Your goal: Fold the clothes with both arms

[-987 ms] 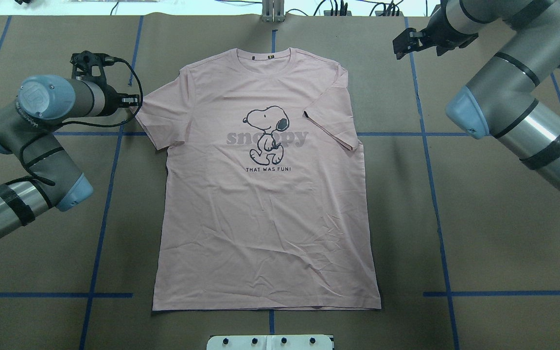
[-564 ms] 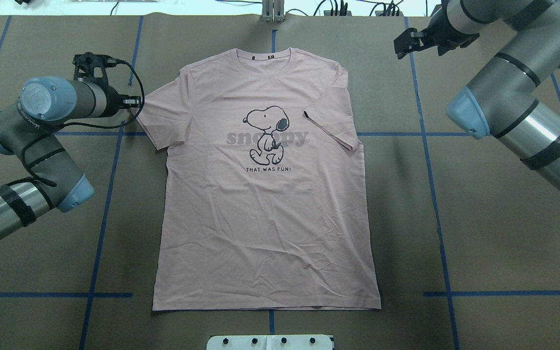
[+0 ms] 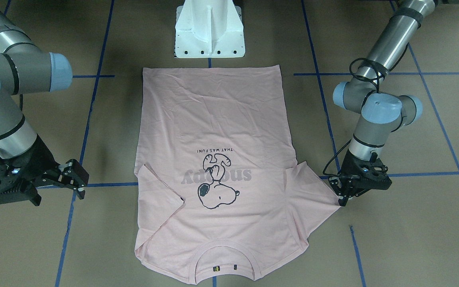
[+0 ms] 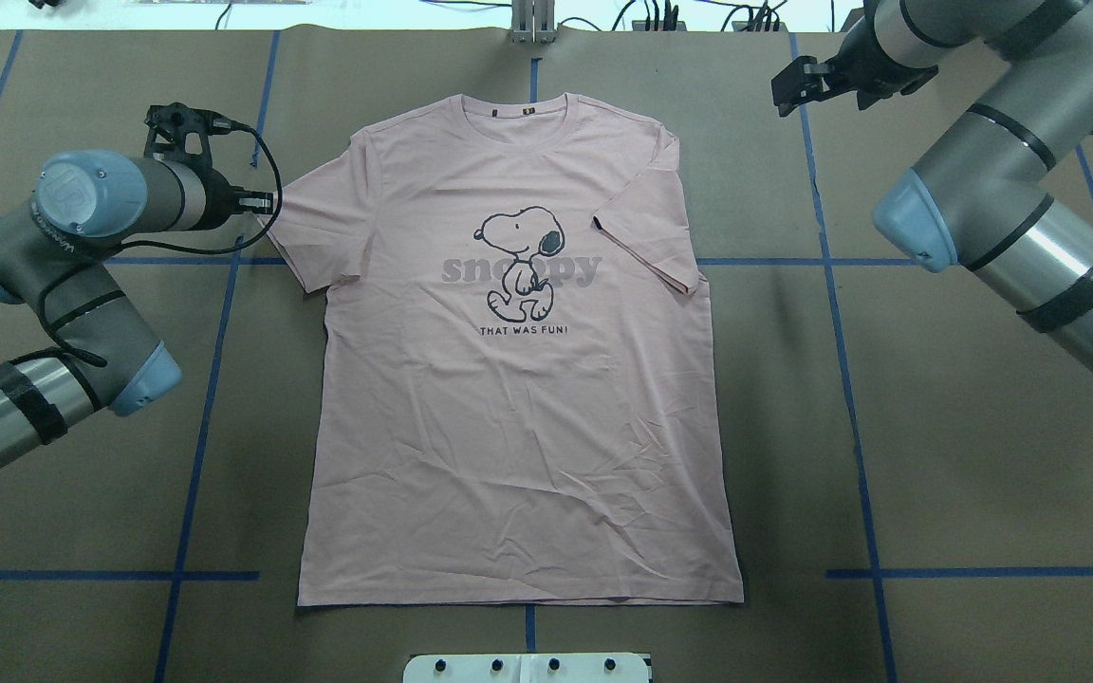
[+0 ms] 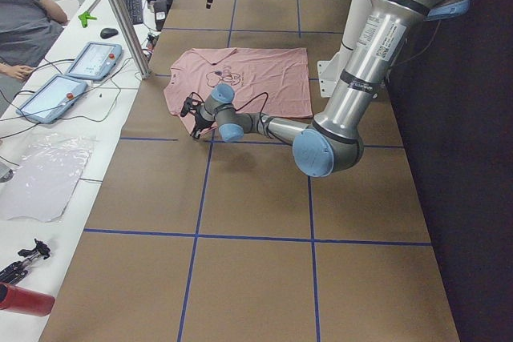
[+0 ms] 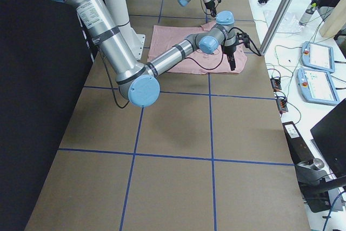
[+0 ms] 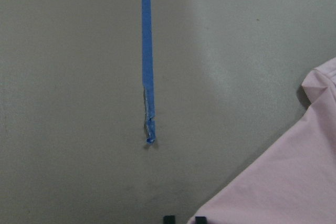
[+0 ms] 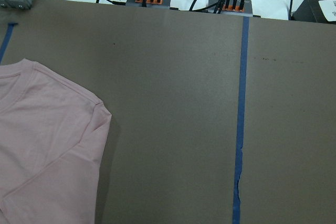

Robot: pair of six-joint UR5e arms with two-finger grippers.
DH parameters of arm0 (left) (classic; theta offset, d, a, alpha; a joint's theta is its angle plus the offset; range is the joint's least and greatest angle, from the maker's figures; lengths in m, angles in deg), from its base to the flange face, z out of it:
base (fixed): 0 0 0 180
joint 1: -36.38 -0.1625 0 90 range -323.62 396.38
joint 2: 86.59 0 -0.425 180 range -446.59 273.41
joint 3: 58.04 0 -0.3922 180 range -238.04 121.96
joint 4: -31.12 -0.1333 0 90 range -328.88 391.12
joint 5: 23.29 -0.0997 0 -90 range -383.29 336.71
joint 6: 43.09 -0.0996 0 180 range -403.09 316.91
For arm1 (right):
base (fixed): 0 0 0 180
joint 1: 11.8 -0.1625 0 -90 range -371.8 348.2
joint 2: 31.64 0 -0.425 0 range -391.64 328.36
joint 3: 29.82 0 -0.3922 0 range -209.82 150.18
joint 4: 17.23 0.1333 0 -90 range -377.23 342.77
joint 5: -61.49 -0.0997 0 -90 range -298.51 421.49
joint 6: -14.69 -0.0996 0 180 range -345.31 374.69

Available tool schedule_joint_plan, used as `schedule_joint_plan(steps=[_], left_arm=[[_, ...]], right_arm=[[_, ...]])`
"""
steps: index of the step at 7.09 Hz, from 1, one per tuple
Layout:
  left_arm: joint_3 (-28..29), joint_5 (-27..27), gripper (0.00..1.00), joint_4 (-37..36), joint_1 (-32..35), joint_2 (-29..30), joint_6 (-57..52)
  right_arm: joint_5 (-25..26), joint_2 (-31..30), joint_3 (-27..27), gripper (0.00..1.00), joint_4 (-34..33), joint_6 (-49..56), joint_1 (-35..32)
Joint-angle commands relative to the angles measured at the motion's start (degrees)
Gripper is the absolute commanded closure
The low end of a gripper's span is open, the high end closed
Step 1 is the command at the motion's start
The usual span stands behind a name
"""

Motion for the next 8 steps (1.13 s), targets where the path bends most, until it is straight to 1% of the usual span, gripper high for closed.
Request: schedule_joint_plan(steps=[1,2,4,5,6,7,8], left_arm=[[-4.8,0.1,1.0,-8.5,0.0,1.5,-2.1],[-7.6,0.0,1.0,-17.2,-0.1,4.7,-2.0],[-8.1,-0.2,1.0,-35.2,-0.6,14.7,-0.9],[-6.9,-0.4,1.0,-38.4,-2.0,17.6,1.9],[-2.1,-3.4,1.0,-38.9,-3.5,21.6,3.9],[3.9,-4.0,1.0,-38.9,-4.9,25.8,6.8],[6.9,-4.3,1.0,-38.9,-5.1,27.6,7.3]], right_arm=[[0.0,0.0,0.1,0.0,0.0,-0.1,0.0],[0.0,0.0,0.1,0.0,0.0,-0.1,0.0],[0.0,0.0,0.0,0.0,0.0,-0.1,0.1],[0.0,-0.1,0.0,0.0,0.0,-0.1,0.1],[0.0,-0.1,0.0,0.0,0.0,-0.2,0.1],[0.0,-0.1,0.0,0.0,0.0,-0.3,0.1],[0.0,-0.1,0.0,0.0,0.0,-0.4,0.2]])
